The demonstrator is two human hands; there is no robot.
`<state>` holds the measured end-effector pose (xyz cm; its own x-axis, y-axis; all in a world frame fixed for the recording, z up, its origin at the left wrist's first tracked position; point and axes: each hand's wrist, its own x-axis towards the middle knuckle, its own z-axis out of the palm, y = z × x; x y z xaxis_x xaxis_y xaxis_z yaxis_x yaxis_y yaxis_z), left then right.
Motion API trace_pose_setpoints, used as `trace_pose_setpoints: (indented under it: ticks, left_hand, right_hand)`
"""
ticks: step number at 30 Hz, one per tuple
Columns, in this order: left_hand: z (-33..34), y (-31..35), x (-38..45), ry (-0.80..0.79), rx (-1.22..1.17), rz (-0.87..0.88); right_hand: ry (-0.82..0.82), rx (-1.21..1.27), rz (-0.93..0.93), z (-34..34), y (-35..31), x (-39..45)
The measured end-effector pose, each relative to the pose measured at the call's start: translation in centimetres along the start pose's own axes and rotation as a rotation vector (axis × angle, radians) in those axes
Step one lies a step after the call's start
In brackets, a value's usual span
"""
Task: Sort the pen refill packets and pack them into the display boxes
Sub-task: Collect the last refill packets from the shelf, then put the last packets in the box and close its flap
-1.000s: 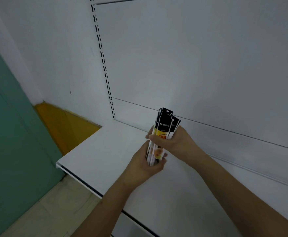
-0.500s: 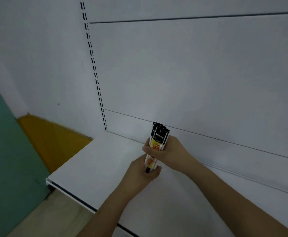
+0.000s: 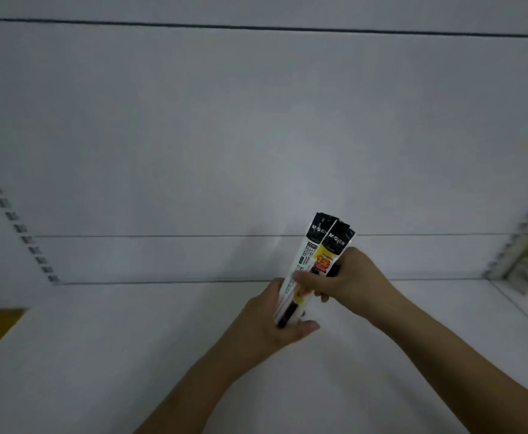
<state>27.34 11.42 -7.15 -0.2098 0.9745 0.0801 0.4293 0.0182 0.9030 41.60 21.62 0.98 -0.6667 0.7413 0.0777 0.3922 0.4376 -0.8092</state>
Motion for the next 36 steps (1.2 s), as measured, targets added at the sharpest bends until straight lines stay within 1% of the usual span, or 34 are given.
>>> trace_pose_setpoints:
  ticks: [2,5,7,11,17,21,24,28,33,36]
  left_hand:
    - [2.6,0.4,0.9,-0.1,0.062,0.044]
    - [7.1,1.0,2.2,-0.1,0.143,0.105]
    - [10.6,2.0,2.8,-0.103,0.221,0.148]
    - [19.3,5.6,4.1,-0.165,0.368,0.29]
    - [34.4,10.7,6.8,-0.265,0.56,0.472]
    - [41.7,14.0,8.6,-0.338,0.547,0.523]
    - [45.6,16.2,9.9,-0.363,0.439,0.498]
    - [49.1,18.8,12.6,-0.285,0.317,0.496]
    - [52.4,21.0,18.2,-0.149,0.188,0.469]
    - [53.7,22.9,21.9,0.013,0.098,0.438]
  right_hand:
    - [0.128,-0.019,0.04,-3.3,1.6,-2.0]
    - [0.342,-0.025,0.063,-9.0,4.1,-5.4]
    - [0.428,-0.012,0.053,-12.7,5.7,-8.4]
    - [0.546,0.025,0.059,-19.5,9.8,-15.1]
    - [0.729,0.09,0.102,-30.0,17.5,-24.2]
    - [0.8,0.159,0.102,-35.5,22.3,-28.4]
    - [0.841,0.194,0.079,-38.7,25.1,-29.8]
    - [0.914,0.225,0.089,-42.6,28.3,-29.5]
    - [0.92,0.171,0.149,-45.8,32.5,-26.7]
    - [0.901,0.16,0.154,-48.1,34.0,-24.2]
